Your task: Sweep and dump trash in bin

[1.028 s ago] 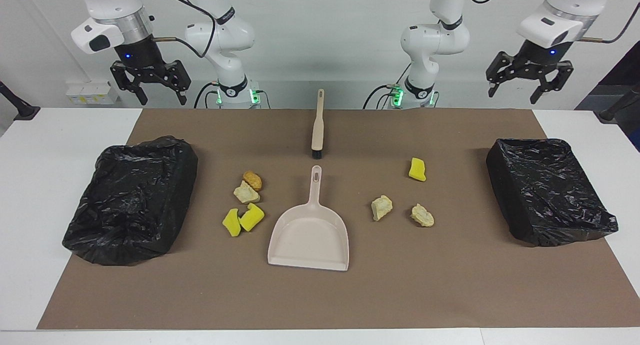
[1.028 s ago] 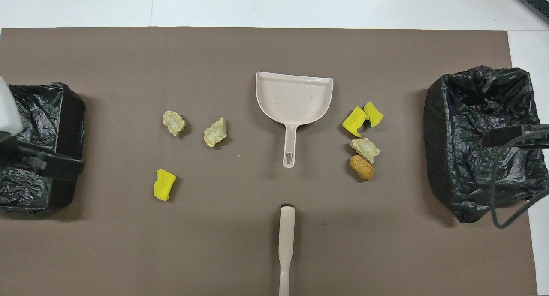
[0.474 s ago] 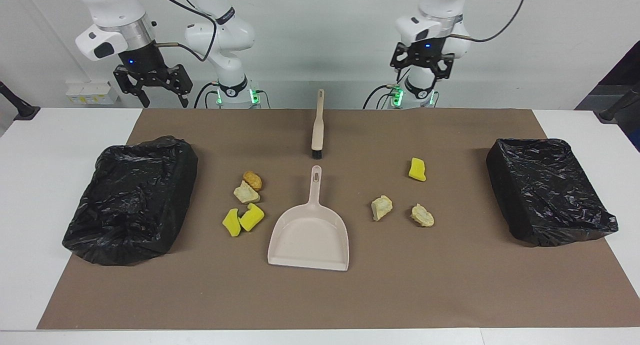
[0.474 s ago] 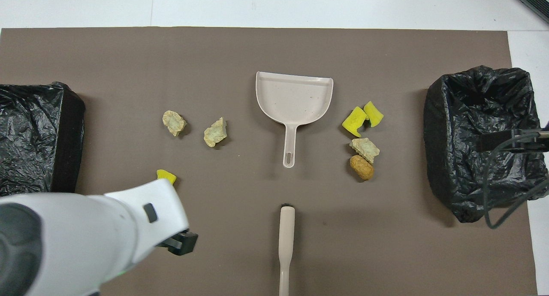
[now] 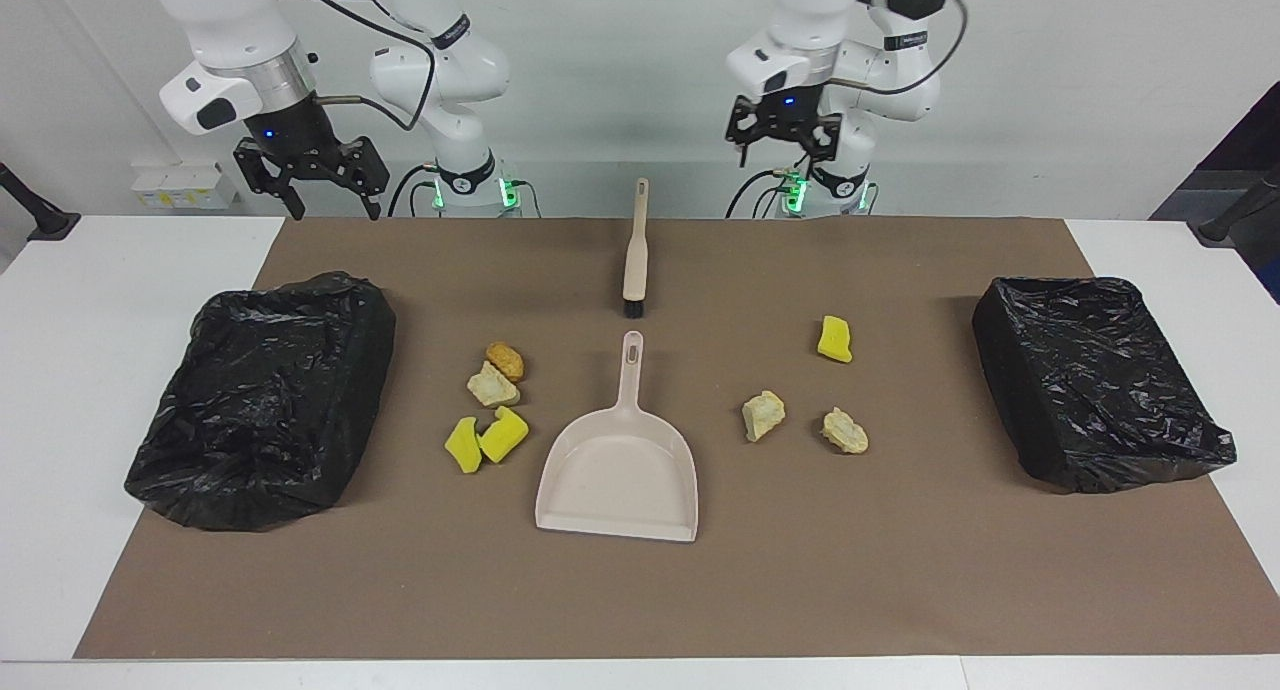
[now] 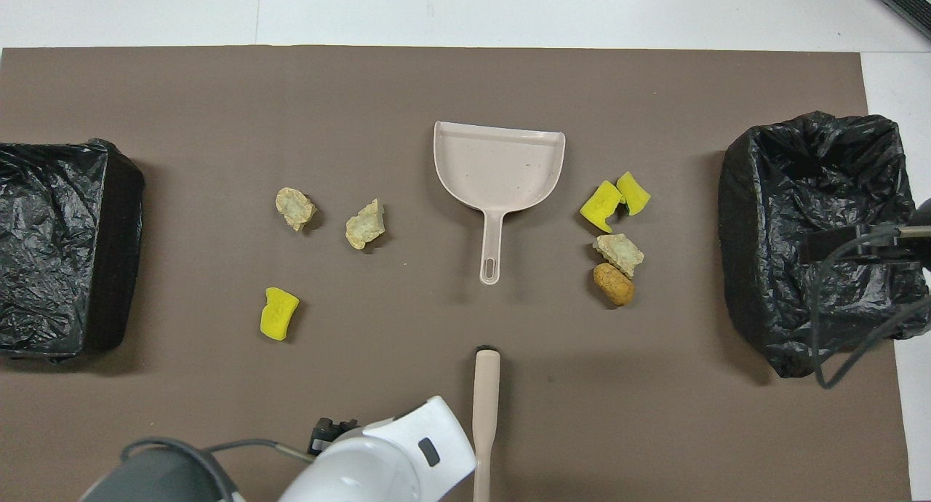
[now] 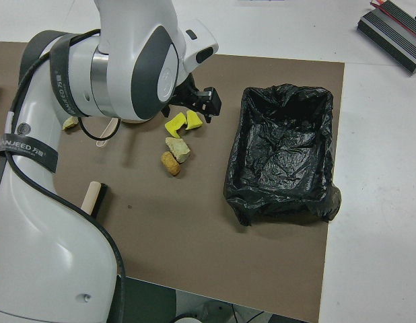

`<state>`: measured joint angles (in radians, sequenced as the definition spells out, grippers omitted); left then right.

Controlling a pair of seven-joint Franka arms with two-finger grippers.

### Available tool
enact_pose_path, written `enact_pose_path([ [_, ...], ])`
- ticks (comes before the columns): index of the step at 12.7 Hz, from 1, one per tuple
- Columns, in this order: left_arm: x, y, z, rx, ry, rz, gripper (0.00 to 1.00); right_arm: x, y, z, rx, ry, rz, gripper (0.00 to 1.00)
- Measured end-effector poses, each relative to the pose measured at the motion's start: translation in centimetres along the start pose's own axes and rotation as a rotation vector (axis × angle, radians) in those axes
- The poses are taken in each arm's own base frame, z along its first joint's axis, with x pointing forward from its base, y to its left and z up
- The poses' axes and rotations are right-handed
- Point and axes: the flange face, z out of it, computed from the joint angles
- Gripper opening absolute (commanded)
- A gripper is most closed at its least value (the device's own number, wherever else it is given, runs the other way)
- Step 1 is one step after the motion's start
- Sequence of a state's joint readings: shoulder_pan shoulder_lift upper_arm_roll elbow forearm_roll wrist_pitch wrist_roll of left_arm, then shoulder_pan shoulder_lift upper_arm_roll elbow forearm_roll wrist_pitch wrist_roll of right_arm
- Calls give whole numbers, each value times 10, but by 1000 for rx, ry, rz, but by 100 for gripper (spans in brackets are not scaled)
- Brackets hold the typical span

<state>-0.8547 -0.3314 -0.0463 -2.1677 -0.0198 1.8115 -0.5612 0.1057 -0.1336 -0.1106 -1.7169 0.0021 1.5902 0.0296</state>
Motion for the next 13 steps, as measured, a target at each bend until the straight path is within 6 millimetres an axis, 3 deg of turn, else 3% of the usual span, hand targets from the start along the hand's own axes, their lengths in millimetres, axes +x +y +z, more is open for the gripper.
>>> enact_pose_path([
  [5, -43, 58, 42, -8, 7, 22, 100, -1, 0, 7, 0, -14, -4, 100],
  [8, -57, 102, 97, -15, 12, 11, 100, -1, 0, 7, 0, -15, -6, 100],
  [11, -51, 121, 144, -8, 1, -6, 100, -1, 0, 8, 0, -16, -7, 100],
  [13, -58, 125, 157, -2, -4, 0, 89, -1, 0, 8, 0, -16, -7, 100],
])
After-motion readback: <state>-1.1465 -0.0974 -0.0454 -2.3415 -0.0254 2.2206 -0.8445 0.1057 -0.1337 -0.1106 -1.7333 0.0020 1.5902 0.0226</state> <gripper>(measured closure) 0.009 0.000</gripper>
